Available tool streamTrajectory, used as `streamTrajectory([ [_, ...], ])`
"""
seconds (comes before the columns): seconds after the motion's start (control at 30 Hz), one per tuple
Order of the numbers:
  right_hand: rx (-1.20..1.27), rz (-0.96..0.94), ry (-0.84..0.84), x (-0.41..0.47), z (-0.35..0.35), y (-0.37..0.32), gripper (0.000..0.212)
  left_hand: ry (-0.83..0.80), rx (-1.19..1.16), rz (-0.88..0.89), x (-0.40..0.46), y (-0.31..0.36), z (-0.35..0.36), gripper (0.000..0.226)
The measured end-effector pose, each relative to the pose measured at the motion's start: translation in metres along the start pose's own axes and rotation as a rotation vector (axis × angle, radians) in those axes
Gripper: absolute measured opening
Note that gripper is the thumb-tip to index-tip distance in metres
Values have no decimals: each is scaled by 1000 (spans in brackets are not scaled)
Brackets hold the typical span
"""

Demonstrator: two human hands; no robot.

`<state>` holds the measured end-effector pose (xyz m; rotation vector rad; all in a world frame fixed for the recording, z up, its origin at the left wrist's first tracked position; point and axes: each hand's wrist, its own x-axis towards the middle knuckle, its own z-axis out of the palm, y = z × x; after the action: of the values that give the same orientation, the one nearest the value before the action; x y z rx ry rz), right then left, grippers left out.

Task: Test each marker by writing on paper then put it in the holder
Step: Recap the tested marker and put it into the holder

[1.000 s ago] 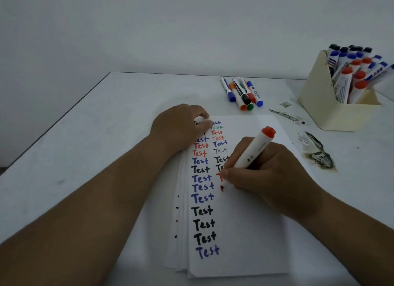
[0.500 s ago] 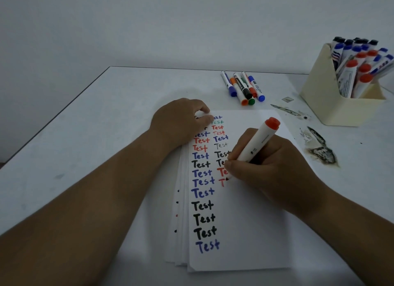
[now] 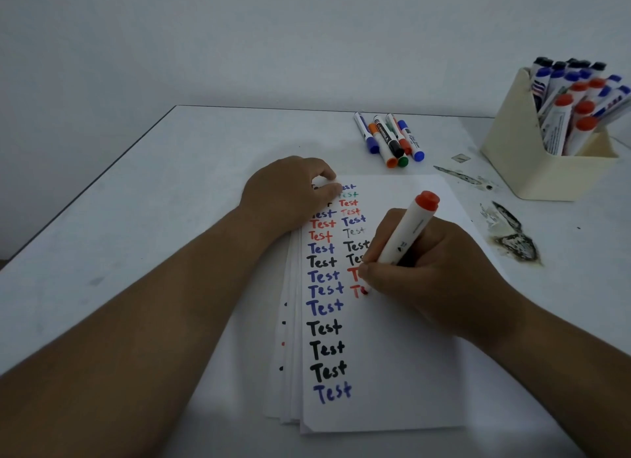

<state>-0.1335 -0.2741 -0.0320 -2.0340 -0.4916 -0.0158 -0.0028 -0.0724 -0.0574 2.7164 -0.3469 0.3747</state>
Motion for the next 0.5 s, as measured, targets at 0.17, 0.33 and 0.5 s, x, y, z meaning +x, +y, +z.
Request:
streamTrajectory([
  [0.17,15,-7,73,-1,-1,2,12,0,-2,6,0,0,0,38],
  [0.33,15,0,45,1,0,1,13,14,-12,-1,0,-1,0,38],
  [0.5,2,8,34,1,-1,1,15,8,-10,3,0,-1,0,38],
])
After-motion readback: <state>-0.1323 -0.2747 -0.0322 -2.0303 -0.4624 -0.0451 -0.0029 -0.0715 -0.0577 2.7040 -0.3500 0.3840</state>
